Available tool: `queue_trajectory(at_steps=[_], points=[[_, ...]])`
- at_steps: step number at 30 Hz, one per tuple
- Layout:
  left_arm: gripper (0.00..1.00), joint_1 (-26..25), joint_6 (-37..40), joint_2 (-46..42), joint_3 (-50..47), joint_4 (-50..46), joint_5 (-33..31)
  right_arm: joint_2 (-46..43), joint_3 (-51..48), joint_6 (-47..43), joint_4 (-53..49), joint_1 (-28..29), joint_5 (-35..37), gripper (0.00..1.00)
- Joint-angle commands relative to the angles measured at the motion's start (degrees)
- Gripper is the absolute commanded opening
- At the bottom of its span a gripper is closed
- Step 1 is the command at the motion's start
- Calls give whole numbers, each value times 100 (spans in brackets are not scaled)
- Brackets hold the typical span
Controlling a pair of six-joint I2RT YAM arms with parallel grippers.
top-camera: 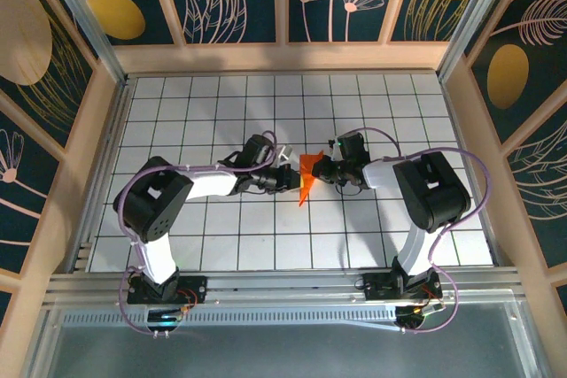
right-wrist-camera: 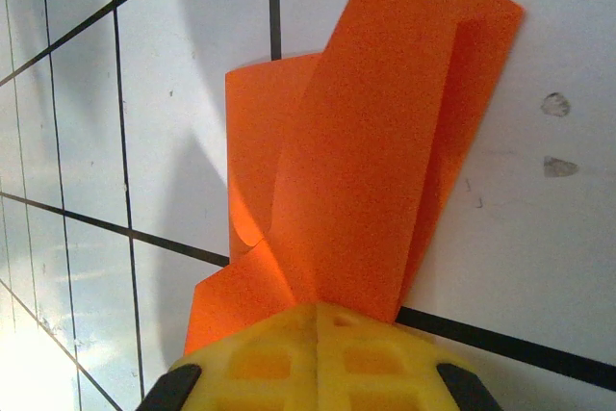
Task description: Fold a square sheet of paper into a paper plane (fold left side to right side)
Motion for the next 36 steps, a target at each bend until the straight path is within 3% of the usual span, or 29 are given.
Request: queue_trajectory(at_steps=[1,21,36], points=[[8,-81,-75,230,245,174,286,259,-152,-102,-341,-11,165,0],[8,-263,13,839,255,2,187,316,-146,-125,-365,-9,156,0],[7,-420,441,984,556,-995,-638,91,6,-155,-304,-13,31,0]])
